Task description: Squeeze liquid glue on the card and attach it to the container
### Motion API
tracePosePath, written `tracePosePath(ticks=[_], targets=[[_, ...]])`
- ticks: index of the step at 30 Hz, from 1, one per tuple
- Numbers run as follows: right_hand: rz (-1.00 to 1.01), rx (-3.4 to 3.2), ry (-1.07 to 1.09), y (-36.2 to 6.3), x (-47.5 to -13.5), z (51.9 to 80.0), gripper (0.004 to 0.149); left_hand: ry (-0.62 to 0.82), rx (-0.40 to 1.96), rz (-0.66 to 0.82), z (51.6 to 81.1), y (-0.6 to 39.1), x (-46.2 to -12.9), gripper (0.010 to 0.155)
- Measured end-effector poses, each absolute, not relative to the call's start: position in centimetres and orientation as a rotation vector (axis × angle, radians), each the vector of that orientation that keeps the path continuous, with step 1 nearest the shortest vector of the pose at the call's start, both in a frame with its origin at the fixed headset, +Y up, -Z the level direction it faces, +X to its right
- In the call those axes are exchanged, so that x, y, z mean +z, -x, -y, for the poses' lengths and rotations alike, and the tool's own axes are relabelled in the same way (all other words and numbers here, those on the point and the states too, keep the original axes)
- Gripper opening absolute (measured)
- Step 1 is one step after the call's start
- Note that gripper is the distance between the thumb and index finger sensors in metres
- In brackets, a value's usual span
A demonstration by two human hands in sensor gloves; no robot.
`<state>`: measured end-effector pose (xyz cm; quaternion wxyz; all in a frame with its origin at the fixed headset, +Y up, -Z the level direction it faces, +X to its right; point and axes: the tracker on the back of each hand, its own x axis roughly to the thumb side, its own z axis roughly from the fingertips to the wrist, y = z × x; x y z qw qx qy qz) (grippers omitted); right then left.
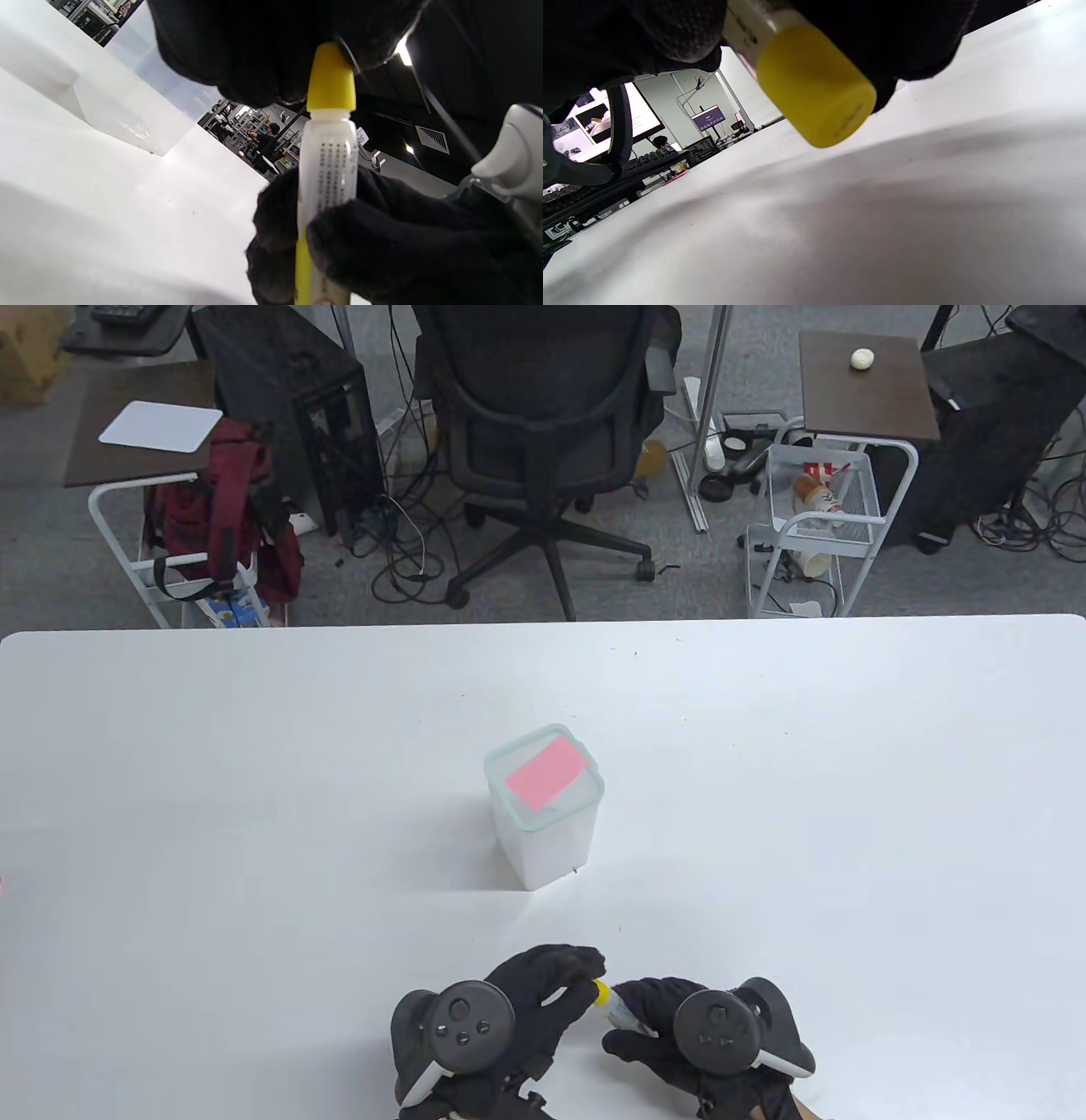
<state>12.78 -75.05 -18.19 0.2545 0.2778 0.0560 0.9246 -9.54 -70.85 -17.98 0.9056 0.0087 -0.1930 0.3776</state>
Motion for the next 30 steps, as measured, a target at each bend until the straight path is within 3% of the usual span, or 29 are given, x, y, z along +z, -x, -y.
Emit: tracePosePath(ticks=[11,16,23,25,30], targets=[[-0.177,2.396,-0.788,-12.3,-18.1,75.3,0.05,0.025,0.814,0.48,70.8,9.0,-17.5,0.046],[-0.141,2.355,-0.765,-12.4,-18.1,75.1,0.05,0.03,0.832,0.447,71.2,9.2,-17.7,0.057],[-0.119,2.373,-0.76,-12.7,-18.1,75.0,0.049,0.146,0.975,0.516,71.6,9.7,-18.6,0.051],[-0.135,2.338,-0.765,-12.7,-18.1,75.1,0.049,0.156,1.012,0.476,71.9,9.9,-18.7,0.042],[-0.116,2.384,-0.728,-12.7,-18.0,75.1,0.049,0.174,0.992,0.525,72.3,9.6,-18.6,0.048]])
